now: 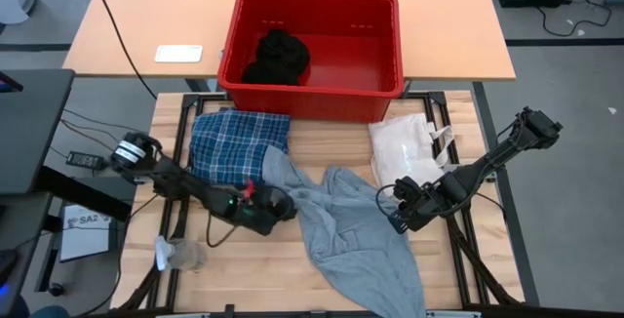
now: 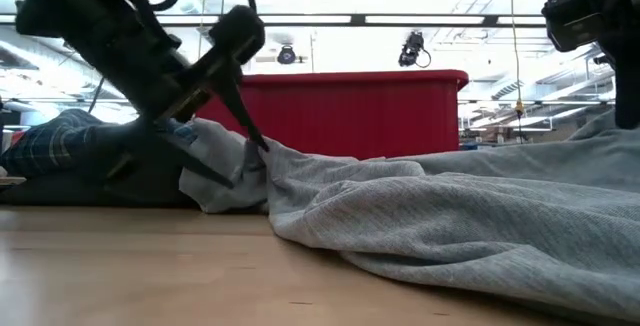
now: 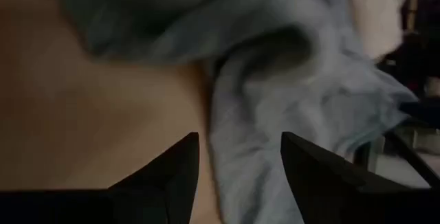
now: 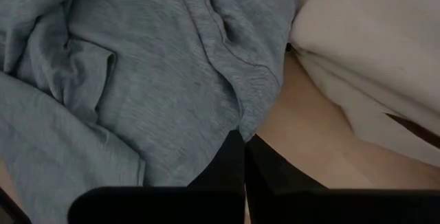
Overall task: Fold Laundry from Bin
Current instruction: Fold the gray shirt
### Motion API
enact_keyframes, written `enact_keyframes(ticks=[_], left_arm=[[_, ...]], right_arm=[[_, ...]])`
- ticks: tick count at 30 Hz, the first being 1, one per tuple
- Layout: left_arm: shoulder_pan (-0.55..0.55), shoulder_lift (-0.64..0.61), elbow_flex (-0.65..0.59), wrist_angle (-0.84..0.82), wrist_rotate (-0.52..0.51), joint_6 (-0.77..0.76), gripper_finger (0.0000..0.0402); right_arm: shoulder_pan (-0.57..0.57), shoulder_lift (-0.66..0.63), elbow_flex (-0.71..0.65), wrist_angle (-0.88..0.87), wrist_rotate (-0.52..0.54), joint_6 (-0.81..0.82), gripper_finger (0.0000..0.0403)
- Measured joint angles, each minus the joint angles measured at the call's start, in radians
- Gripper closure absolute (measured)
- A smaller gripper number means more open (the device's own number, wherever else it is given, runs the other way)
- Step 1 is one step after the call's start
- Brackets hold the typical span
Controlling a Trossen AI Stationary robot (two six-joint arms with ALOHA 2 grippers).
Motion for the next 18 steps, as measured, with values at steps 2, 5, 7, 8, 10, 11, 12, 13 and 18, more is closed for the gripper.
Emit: enact_keyframes(ticks=[2,5,7,8,10,11,12,13,18], left_arm=[[-0.007,0.023,0.031,-0.044,-0.002,-0.053,0.0197],[0.009,0.058,0.081,-0.067,-0.007,-0.064,0.0199],[0.029,0.074,0.12,-0.085,-0.01,-0.03,0.0199],[0.04,0.08,0.144,-0.1,-0.012,-0.013,0.0199],[0.061,0.089,0.192,-0.187,-0.02,0.0,0.0199],[0.071,0.095,0.218,-0.249,-0.028,-0.003,0.02],[0.079,0.097,0.238,-0.31,-0.034,-0.013,0.02],[0.089,0.098,0.255,-0.365,-0.036,-0.02,0.02],[0.131,0.096,0.278,-0.423,-0.019,-0.022,0.02]], right_arm=[[0.0,-0.001,0.0,0.003,-0.001,0.0,0.0403],[0.0,0.0,0.0,0.007,-0.001,-0.002,0.0403],[0.0,0.0,0.0,0.007,-0.001,-0.006,0.0403],[0.0,0.0,0.0,0.007,0.0,-0.006,0.0403],[0.0,0.0,0.0,0.007,0.005,-0.007,0.0403],[0.0,0.0,0.0,0.008,0.006,-0.008,0.0403],[0.0,0.0,0.0,0.008,0.006,-0.008,0.0403],[0.0,0.0,0.0,0.009,0.006,-0.008,0.0403],[0.004,0.0,0.0,0.02,0.017,-0.026,0.0403]])
